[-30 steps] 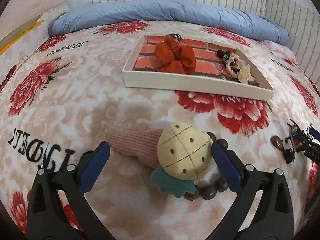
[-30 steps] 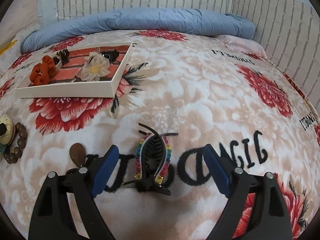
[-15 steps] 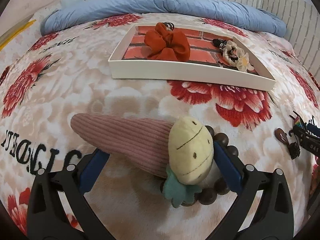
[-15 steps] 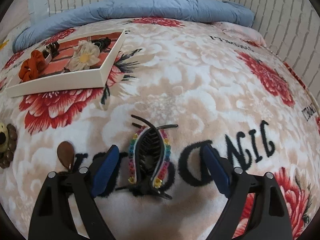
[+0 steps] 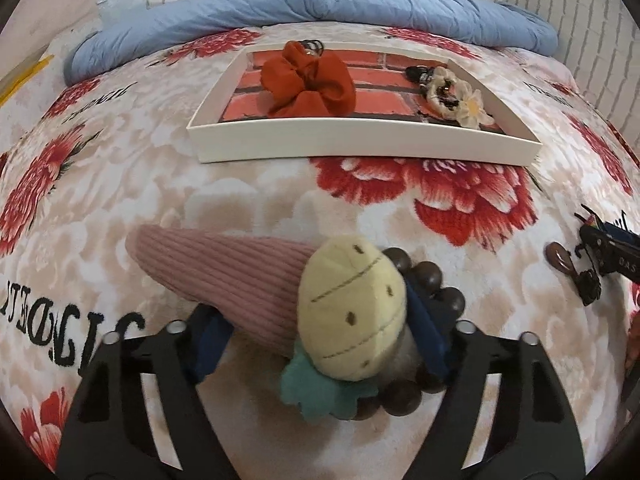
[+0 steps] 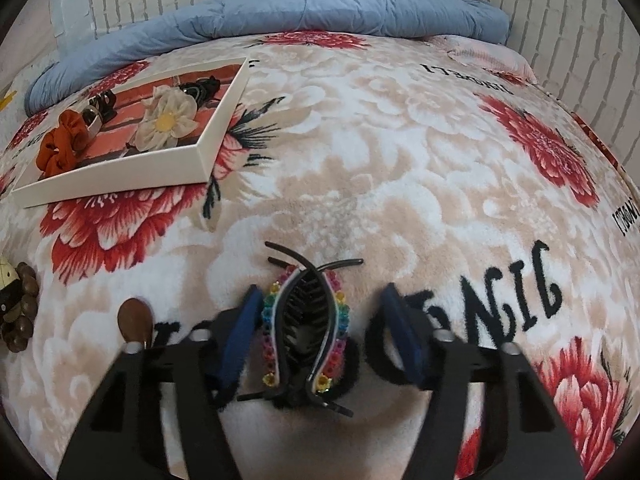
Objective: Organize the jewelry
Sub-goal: 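Close the right tool on the rainbow claw clip while the left tool grasps the carrot plush, then carry the claw clip over the tray with the right tool while the left tool carries the plush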
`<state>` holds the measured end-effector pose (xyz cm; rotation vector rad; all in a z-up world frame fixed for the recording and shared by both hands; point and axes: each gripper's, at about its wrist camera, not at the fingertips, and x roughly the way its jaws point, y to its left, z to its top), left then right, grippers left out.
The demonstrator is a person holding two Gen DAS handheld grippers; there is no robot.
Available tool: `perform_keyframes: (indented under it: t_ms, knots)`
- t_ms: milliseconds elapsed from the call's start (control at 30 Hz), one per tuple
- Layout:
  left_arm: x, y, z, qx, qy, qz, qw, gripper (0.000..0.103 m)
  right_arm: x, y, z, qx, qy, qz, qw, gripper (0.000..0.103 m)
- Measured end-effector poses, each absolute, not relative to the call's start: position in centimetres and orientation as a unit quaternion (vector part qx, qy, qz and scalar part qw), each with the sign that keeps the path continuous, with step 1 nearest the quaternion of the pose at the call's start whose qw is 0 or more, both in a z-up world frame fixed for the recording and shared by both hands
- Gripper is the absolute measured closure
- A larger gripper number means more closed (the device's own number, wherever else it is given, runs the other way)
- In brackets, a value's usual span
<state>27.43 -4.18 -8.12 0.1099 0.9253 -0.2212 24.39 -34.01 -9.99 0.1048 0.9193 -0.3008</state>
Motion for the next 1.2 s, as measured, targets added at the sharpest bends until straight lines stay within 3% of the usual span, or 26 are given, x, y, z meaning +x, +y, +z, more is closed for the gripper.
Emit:
perform_keyframes:
  t_ms: [133, 467, 1200]
  knots:
    - [26.9, -4.4, -7.9, 0.059, 0.439, -0.111, 0.89, 0.038, 24.5, -33.8, -9.9, 0.054, 0.443, -0.134, 0.885, 0.065]
    - [26.6, -4.0, -6.9, 0.044, 0.43, -0.118, 0.894, 0.045, 24.3, -33.5, -9.6, 0.058, 0.433, -0.133, 0.89, 0.065]
    - [29.5, 0.0, -1.6, -0.005, 0.382, -0.086, 0.92, 0.047, 26.0, -30.3, -3.4, 0.055, 0.359, -0.098, 0.927, 0.065]
